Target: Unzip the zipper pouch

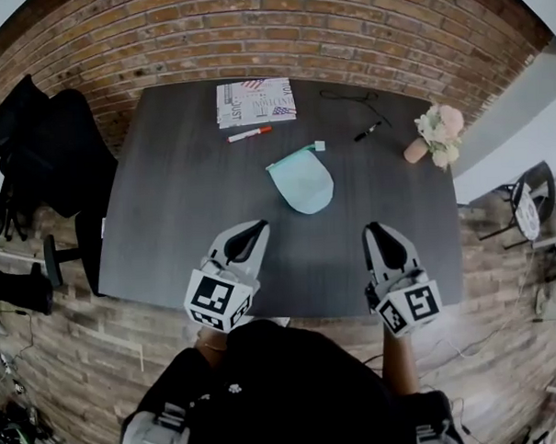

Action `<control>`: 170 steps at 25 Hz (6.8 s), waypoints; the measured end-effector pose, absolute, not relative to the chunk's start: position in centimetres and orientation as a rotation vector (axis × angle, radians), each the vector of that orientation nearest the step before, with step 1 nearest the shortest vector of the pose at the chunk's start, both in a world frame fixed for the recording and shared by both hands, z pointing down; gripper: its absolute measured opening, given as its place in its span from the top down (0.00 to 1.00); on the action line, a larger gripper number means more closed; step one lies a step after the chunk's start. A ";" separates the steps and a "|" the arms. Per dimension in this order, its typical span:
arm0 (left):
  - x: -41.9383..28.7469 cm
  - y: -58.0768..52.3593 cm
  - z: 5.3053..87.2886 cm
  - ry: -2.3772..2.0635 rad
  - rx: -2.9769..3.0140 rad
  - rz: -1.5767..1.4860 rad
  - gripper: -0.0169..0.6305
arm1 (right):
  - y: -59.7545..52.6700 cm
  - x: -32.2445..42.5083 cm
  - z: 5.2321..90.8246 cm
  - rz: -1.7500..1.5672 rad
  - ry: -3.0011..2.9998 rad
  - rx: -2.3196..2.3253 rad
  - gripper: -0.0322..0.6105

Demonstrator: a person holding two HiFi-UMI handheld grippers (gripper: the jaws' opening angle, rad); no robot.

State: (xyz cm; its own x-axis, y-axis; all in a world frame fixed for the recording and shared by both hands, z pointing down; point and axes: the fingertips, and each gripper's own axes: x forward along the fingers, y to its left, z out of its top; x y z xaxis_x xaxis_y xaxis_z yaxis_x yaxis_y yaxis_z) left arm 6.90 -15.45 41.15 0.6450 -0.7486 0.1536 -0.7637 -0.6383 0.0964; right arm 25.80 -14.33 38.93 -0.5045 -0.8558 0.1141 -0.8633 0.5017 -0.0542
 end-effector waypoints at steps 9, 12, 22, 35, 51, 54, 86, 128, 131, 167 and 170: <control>3.8 -19.6 43.6 -1.277 2.634 0.169 0.97 | -21.4 23.2 40.9 0.157 -2.621 1.460 0.89; 3.0 -20.6 44.3 -1.287 2.620 0.166 0.97 | -23.6 22.7 41.5 0.157 -2.607 1.452 0.89; 1.5 -23.7 47.0 -1.270 2.555 0.167 0.97 | -31.3 21.4 46.5 0.177 -2.491 1.357 0.89; -0.5 -27.0 50.3 -1.268 2.486 0.190 0.97 | -39.1 19.3 56.6 0.350 -2.318 1.135 0.84; -1.6 -27.5 52.4 -1.258 2.418 0.187 0.97 | -41.3 20.3 66.2 0.529 -2.098 1.037 0.77; -1.7 -27.6 52.5 -1.257 2.418 0.180 0.97 | -41.4 20.3 66.7 0.542 -2.093 1.040 0.76; -1.3 -25.4 48.6 -1.261 2.494 0.119 0.97 | -33.9 17.6 49.6 0.100 -2.375 1.169 0.94; 7.6 -22.0 42.7 -0.746 2.582 -0.250 0.73 | -19.0 15.9 35.9 -0.046 -2.735 1.068 0.94; 7.5 -21.7 42.1 -0.740 2.581 -0.282 0.74 | -18.9 15.9 36.3 -0.011 -2.733 1.076 0.94; 7.0 -20.7 45.5 -1.282 2.975 0.563 0.96 | -18.8 10.4 40.9 0.017 -2.663 1.017 0.86; 7.8 -20.3 46.2 -1.282 3.026 0.695 0.96 | -18.7 9.3 41.0 0.056 -2.624 0.982 0.82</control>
State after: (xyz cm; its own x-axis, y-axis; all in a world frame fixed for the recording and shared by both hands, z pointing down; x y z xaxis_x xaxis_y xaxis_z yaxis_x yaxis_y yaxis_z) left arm 7.79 -20.30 46.18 0.6274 -0.7244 0.2859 -0.6348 -0.6883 -0.3510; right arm 9.28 -18.70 40.96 -0.7043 -0.6307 0.3258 -0.6441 0.7607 0.0802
